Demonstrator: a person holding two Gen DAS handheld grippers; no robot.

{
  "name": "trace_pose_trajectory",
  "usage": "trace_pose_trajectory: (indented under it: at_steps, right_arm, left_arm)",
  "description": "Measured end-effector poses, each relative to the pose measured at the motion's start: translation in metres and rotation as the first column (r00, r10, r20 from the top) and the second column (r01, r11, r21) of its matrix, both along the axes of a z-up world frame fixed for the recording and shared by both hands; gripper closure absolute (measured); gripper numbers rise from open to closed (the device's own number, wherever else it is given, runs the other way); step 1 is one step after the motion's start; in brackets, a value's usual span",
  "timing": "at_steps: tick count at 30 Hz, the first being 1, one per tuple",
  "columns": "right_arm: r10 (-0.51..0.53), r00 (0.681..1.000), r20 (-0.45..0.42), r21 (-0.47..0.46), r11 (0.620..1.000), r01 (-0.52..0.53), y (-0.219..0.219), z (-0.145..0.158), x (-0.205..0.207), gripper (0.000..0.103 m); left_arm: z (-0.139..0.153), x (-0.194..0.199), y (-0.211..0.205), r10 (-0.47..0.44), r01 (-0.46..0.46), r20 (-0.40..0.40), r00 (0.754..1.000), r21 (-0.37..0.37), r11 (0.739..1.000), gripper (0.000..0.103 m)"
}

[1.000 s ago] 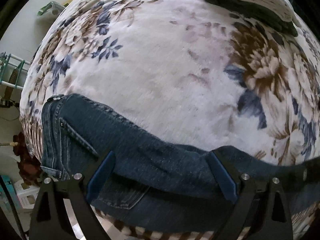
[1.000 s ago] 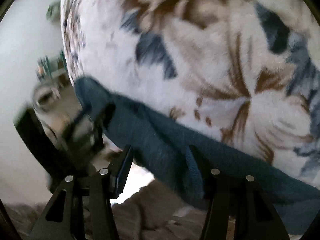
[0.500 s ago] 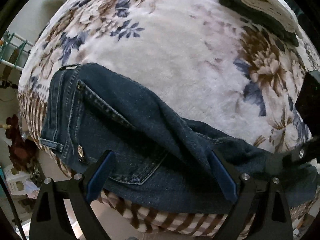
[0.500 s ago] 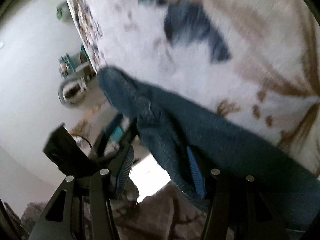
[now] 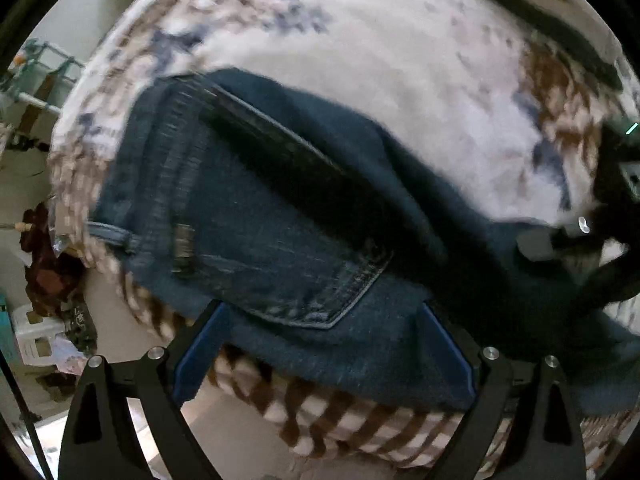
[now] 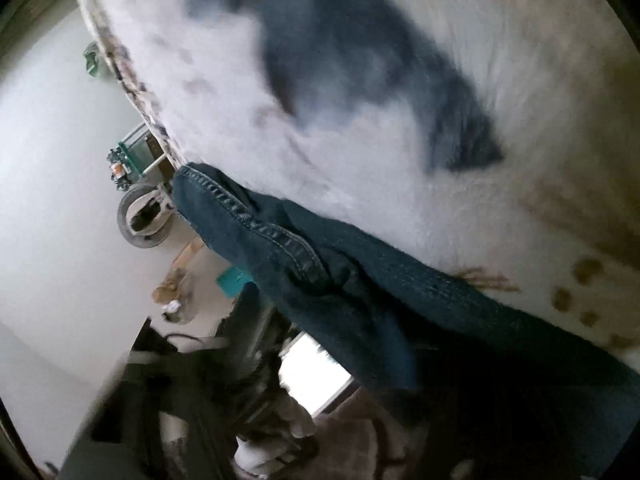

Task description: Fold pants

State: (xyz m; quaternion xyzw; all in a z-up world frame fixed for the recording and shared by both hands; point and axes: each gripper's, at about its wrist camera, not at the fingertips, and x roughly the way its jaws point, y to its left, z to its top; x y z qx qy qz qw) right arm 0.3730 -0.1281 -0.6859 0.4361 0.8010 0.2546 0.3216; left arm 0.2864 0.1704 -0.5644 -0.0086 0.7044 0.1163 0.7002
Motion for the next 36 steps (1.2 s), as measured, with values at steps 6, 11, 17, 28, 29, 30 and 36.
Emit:
trace_pose_trajectory:
  at_steps: [6, 11, 17, 28, 29, 30, 36]
  right_arm:
    - [-0.052, 0.990, 0.133, 0.031, 0.998, 0.048, -0.022, 0.042, 0.013, 0.079]
    - [-0.009, 1.000, 0.016, 0.040, 0.999, 0.008, 0.014, 0.001, 0.006, 0.039]
    - [-0.103, 0.987, 0.119, -0.114, 0.987, 0.117, 0.006, 0.016, 0.039, 0.073]
    - [0.030, 0.957, 0.289, -0.208, 0.978, 0.032, -0.039, 0.053, 0.078, 0.025]
    - [0.062, 0.957, 0.284, -0.222, 0.975, 0.002, -0.031, 0.049, 0.074, 0.025]
    - [0.101, 0.958, 0.269, -0.234, 0.972, -0.037, -0.021, 0.041, 0.070, 0.025]
    - [0.171, 0.946, 0.275, -0.340, 0.938, -0.071, 0.016, 0.019, 0.064, 0.093]
  left_arm:
    - [-0.013, 0.000, -0.002, -0.011, 0.011, -0.011, 1.000, 0.010, 1.000, 0.008]
    - [-0.018, -0.001, -0.004, -0.031, 0.031, -0.017, 0.999, 0.011, 0.999, 0.008]
    - [-0.025, 0.000, -0.003, -0.050, 0.050, -0.044, 0.998, 0.005, 0.999, 0.008]
    - [-0.021, 0.004, 0.002, -0.023, 0.022, -0.059, 0.998, -0.032, 0.999, 0.008]
    - [-0.016, 0.006, 0.003, -0.015, 0.013, -0.049, 0.999, -0.040, 0.999, 0.008]
    - [-0.010, 0.007, 0.003, -0.006, 0.004, -0.035, 0.999, -0.042, 0.999, 0.008]
    - [-0.008, 0.022, 0.000, -0.012, 0.012, -0.007, 1.000, -0.043, 0.999, 0.008]
